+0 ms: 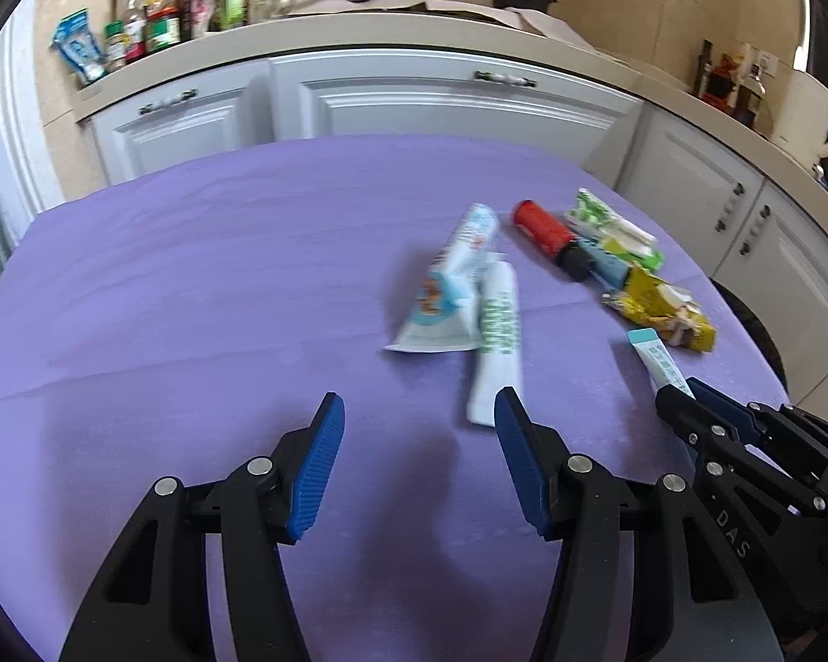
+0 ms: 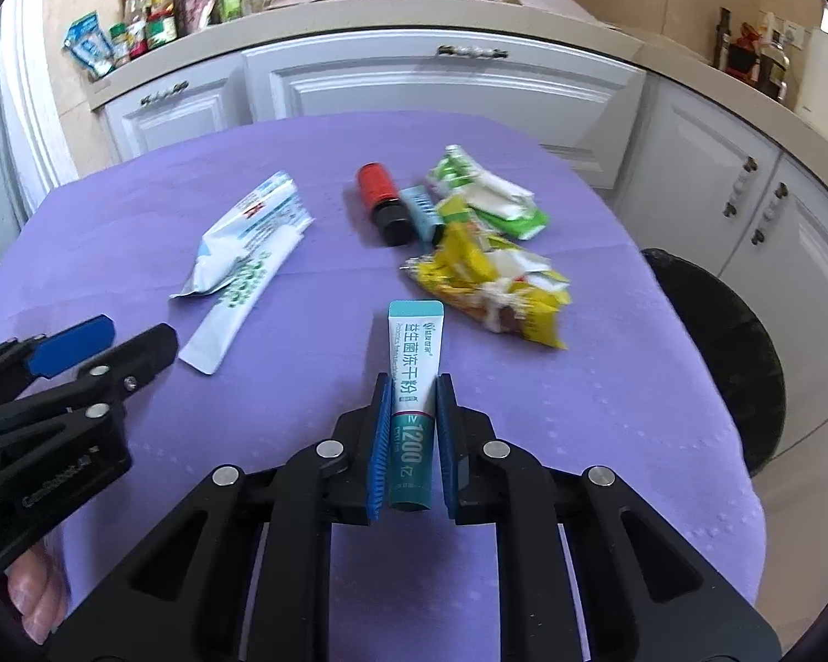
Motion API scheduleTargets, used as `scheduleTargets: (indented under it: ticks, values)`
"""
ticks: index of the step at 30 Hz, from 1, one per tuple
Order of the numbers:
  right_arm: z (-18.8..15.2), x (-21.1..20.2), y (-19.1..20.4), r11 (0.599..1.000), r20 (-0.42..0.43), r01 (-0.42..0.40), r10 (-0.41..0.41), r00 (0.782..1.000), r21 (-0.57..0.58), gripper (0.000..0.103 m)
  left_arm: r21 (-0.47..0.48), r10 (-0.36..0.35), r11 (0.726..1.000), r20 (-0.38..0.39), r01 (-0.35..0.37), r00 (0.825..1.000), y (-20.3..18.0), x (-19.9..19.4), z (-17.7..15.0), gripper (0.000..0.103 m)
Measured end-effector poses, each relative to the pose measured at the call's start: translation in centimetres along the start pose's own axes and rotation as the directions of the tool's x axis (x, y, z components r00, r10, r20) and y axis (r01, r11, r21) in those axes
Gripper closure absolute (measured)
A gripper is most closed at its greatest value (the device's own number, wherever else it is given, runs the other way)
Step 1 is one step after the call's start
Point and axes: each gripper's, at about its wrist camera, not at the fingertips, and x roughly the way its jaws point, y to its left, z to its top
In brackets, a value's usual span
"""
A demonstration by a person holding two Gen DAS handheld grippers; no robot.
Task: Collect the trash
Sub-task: 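Grasp the white green-printed tube with the left gripper while the right holds the teal tube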
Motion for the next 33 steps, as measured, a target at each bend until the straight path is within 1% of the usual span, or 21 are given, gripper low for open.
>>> scheduleTargets:
  ticks: [3,7,9,10,13,17,21,25,28,33]
  values:
    - [-0.3,-0.6,-1.5,0.999,0.015,0.015,-0.015,1.000,0.029,0.088,0.018,-0.013,1.000,-0.006,0.013,1.000,-1.3,0.6,0.4,0.047]
    - [-0.4,-0.9,-3.1,0.998,0.027,0.022,-0.024,0.999,0.060,0.088,0.026,-0.022,0.999,-0.046,0.023,0.999,-2.4,2.1,0.9,0.047]
    - [-0.4,-1.0,-3.8,0.997,0.034,0.023,-0.026,0.999,0.071,0.088,0.026,-0.018,0.999,-0.065,0.019,0.998,-2.6,2.8,0.9,0.048]
    - [-0.4,-1.1,-4.1,0.997,0.038,0.022,-0.025,0.999,0.078,0.088,0.031,-0.008,0.999,-0.063,0.010,0.998,-2.7,2.9,0.9,0.049]
    - [-0.3,-1.3,-4.8,0.996,0.048,0.020,-0.025,0.999,0.087,0.087,0.048,0.009,0.999,-0.061,-0.006,0.998,-3.1,3.1,1.0,0.058]
    - [-0.4,-1.3,-5.4,0.995,0.052,0.012,-0.017,0.999,0.100,0.087,0.069,0.020,0.998,-0.056,-0.016,0.998,-3.4,3.0,0.9,0.079]
    - [-0.5,-1.5,-5.8,0.994,0.059,0.010,-0.016,0.998,0.107,0.087,0.086,0.022,0.996,-0.052,-0.018,0.998,-3.8,2.9,0.8,0.080]
    - [-0.7,-2.1,-6.0,0.994,0.079,0.022,-0.031,0.996,0.108,0.088,0.068,0.003,0.998,-0.031,-0.001,1.000,-3.8,2.2,0.6,0.080]
    - [-0.7,-2.7,-6.5,0.993,0.103,0.038,-0.049,0.993,0.113,0.088,0.055,-0.007,0.998,0.016,0.006,1.000,-4.1,1.0,0.4,0.080]
    - [-0.4,-3.7,-7.9,0.988,0.139,0.077,-0.095,0.986,0.132,0.088,0.071,-0.028,0.997,0.096,0.021,0.995,-5.2,-1.0,0.7,0.080]
